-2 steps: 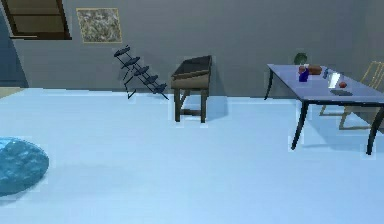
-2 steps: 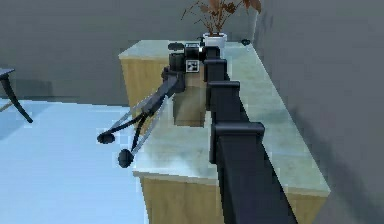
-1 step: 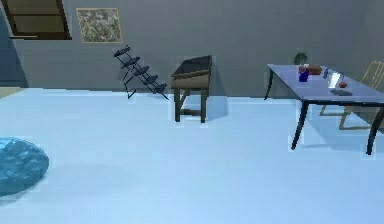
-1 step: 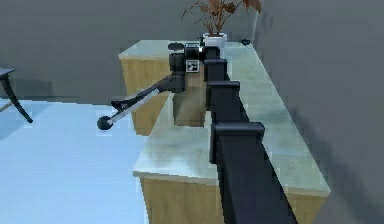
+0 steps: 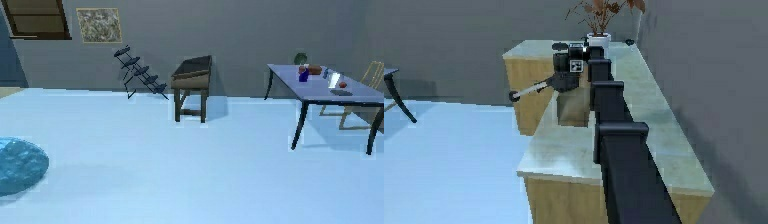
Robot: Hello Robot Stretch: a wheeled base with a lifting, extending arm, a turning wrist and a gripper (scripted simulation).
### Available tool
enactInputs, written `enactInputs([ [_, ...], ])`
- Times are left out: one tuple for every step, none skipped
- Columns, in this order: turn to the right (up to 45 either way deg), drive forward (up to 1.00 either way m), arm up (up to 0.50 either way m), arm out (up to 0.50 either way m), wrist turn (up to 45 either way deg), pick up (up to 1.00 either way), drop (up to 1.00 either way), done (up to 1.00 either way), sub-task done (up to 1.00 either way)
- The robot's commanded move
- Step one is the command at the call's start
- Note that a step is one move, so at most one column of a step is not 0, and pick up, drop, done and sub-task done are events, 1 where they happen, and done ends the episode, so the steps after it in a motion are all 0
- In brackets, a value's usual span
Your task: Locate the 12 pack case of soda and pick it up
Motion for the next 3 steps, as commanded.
enactInputs([
  [0.0,0.00,0.00,0.00,45.0,0.00,0.00,0.00,0.00],
  [0.0,0.00,0.00,0.00,18.0,0.00,0.00,0.00,0.00],
  [0.0,0.00,-0.16,0.00,0.0,0.00,0.00,0.00,0.00],
])
